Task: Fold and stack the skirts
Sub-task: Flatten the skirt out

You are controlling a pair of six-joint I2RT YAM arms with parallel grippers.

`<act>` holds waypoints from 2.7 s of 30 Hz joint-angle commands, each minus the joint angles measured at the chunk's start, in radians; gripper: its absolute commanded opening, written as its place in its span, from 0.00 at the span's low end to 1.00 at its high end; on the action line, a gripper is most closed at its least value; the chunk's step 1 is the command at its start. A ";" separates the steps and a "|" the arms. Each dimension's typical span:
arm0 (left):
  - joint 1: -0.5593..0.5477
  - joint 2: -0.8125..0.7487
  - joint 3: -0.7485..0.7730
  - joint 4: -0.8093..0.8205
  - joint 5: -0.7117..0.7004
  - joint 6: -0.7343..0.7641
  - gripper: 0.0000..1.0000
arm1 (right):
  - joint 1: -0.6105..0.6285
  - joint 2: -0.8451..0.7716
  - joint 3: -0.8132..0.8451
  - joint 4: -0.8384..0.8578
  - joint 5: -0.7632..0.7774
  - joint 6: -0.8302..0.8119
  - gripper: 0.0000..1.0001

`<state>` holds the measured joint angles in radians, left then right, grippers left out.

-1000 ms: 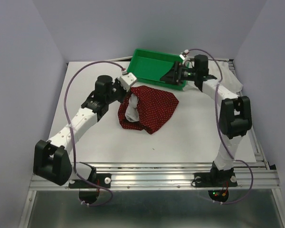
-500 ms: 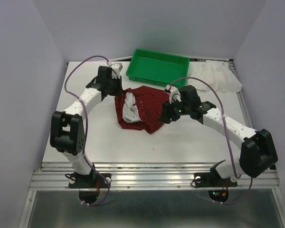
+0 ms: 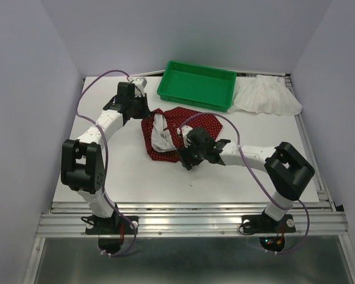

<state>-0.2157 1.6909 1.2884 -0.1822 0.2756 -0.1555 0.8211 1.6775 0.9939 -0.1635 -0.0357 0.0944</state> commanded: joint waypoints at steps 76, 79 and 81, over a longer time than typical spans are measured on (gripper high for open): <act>0.381 -0.327 0.563 0.206 -0.280 0.457 0.00 | -0.318 0.384 1.452 0.078 0.332 -0.745 0.01; 0.380 -0.468 0.381 0.224 -0.225 0.523 0.00 | -0.318 0.282 1.268 0.040 0.217 -0.720 0.01; 0.381 -0.540 0.203 0.217 -0.211 0.539 0.00 | -0.318 0.240 1.148 0.022 0.186 -0.711 0.01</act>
<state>0.0948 1.3243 1.6444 -0.0692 0.1753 0.2886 0.5583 2.0613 2.3119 -0.1757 0.1211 -0.6701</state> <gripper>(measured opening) 0.022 0.044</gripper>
